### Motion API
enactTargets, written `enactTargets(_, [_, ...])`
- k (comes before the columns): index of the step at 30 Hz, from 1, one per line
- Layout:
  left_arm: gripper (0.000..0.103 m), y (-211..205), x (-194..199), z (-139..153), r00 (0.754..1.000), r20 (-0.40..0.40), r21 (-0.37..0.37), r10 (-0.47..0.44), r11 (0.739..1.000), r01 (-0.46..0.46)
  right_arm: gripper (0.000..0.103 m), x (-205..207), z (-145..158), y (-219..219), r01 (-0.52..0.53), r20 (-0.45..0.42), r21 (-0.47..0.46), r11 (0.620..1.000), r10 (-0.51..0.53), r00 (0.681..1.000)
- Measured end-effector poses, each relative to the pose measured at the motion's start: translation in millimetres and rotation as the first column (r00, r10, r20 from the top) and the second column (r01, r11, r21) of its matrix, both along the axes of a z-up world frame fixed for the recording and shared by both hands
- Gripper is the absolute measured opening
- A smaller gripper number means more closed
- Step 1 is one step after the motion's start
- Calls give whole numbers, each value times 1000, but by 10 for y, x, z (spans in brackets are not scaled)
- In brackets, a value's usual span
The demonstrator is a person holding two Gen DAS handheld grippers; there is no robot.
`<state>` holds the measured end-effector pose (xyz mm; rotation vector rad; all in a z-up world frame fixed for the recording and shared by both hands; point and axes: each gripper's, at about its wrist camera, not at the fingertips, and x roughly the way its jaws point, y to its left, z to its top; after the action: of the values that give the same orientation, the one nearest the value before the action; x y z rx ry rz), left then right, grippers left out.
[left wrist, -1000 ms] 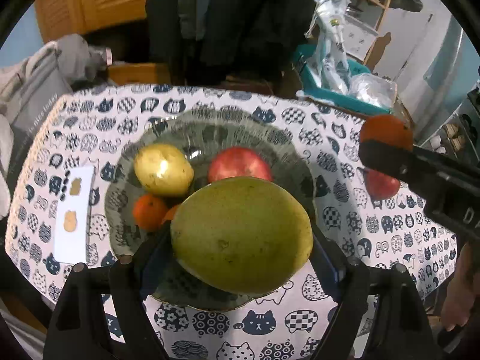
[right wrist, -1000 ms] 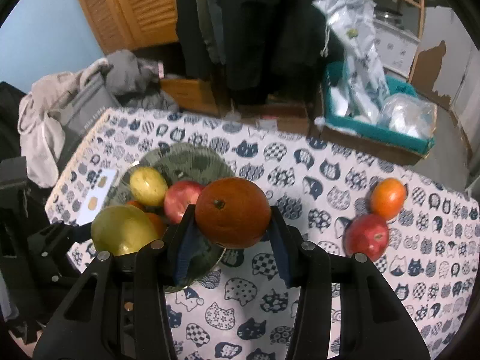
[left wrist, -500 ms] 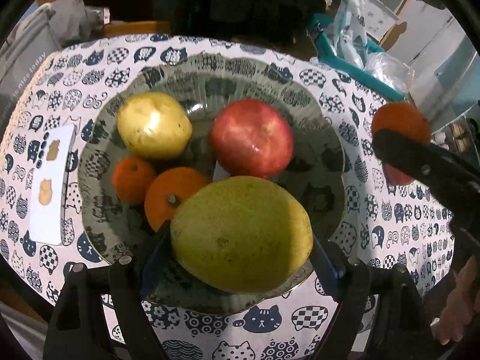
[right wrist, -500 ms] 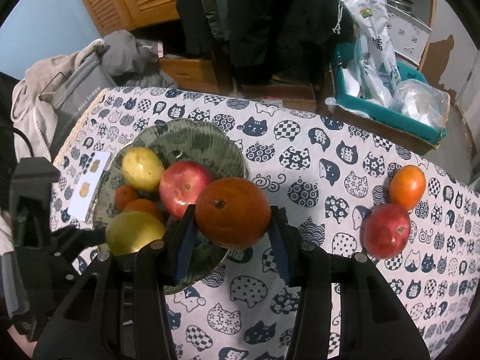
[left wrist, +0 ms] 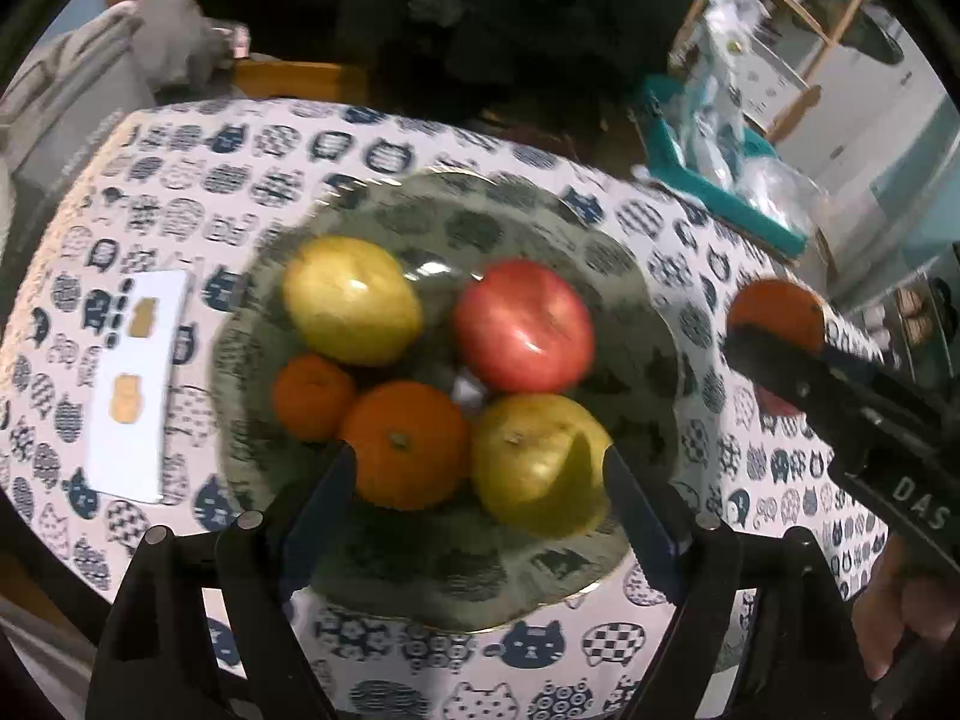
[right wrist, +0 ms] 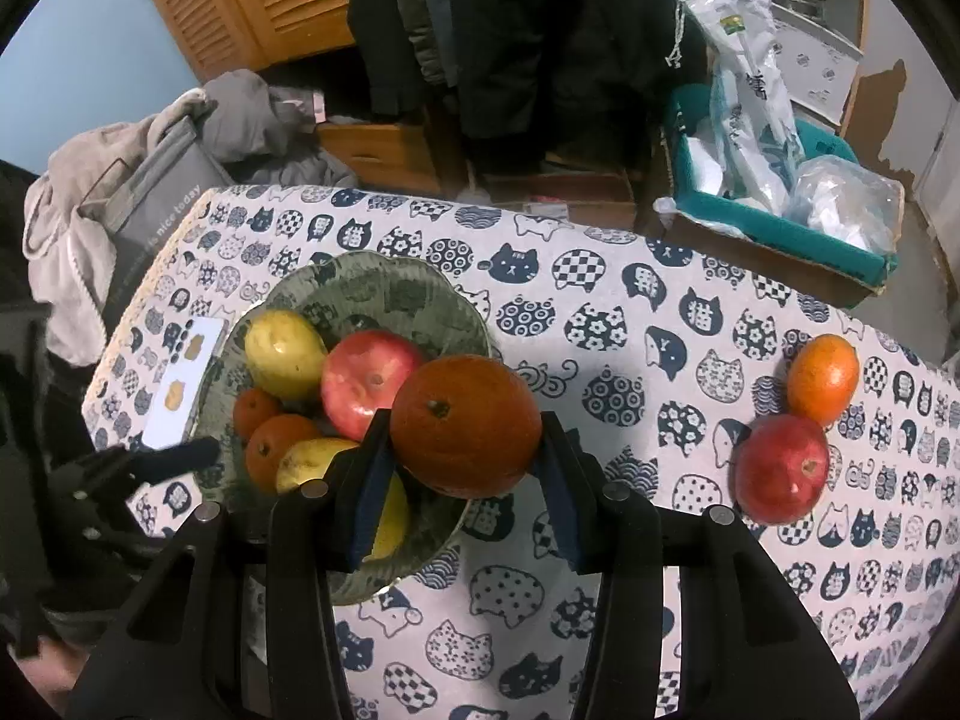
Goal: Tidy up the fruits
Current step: 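Lower the pear and orange into the bowl and open both tools, then withdraw both open tools from the bowl toward the remaining orange and apple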
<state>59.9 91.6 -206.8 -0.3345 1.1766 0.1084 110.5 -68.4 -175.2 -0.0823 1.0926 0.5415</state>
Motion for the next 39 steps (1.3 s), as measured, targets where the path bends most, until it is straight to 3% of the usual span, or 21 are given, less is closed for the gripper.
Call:
enactTargets(10, [86,465,-85,39,993,4,22,121,992,-121,46,69,-279,259,-45,-72,-38,998,43,996])
enactTargets(18, [86,553,-152,78,991,11,38,132,990,-133,47,74,-455,354,-70,-116,-71,995,62,991])
enactTargets(20, [86,560,-159,91,991,15,37,131,991,-131,61,68,-425,362,-73,-103,-72,995,65,993])
enactTargets(22, [86,561,-166,109,991,18,36,131,991,-131,66,54,-365,363,-74,-86,-62,995,69,994])
enactTargets(29, [86,526,-186,220,991,42,20,124,992,-125,66,46,-133,293,-49,-35,-53,997,47,998])
enactTargets(39, [86,353,-212,561,990,116,-4,85,996,-85,66,-59,452,27,13,98,-21,1000,-11,995])
